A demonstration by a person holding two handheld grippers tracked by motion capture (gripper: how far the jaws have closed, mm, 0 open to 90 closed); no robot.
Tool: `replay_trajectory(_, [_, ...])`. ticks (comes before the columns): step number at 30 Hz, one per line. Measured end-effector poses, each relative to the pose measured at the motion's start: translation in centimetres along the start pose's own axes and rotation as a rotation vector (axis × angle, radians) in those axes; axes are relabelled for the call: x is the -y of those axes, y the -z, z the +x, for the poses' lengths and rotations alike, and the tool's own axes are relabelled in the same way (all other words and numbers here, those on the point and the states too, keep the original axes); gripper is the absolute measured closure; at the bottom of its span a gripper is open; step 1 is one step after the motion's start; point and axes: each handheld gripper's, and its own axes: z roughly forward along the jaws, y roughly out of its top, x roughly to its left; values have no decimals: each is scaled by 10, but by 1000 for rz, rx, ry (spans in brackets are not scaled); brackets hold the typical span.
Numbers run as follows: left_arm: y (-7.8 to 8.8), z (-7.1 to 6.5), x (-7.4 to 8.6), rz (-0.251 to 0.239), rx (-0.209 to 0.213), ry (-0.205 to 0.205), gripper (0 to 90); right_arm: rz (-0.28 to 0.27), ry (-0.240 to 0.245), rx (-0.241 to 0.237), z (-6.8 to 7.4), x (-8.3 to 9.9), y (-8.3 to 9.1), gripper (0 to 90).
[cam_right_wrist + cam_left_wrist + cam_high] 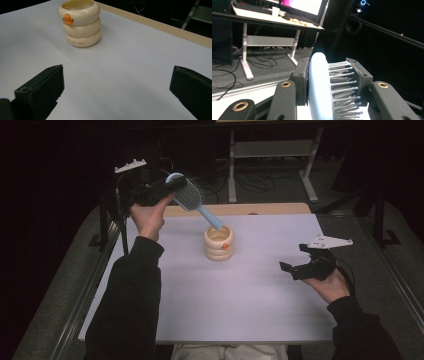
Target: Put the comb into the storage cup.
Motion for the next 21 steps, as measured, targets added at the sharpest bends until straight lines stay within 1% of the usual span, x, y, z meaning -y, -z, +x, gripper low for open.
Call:
replay_trajectory(4, [-2,-1,0,-9,-2,-6,568,-9,-10,-9,-1,12,5,0])
replay_trajectory(6, [-4,-2,0,-2,-11,-16,567,-22,-17,-21,-1,18,9,0])
replay_trajectory(11, [-8,-5,1,5,-27,-41,568,-52,2,-36,2,33,16,0])
replay_trajectory(15, [-12,-6,3,22,-44,-70,568,-69,4,-42,5,41,22,0])
replay_trajectory(18, [-15,-8,5,36,-49,-84,567,-68,3,-43,4,44,24,0])
replay_trajectory(21, [-19,-10,8,54,-55,-108,567,-61,-8,-45,3,47,24,0])
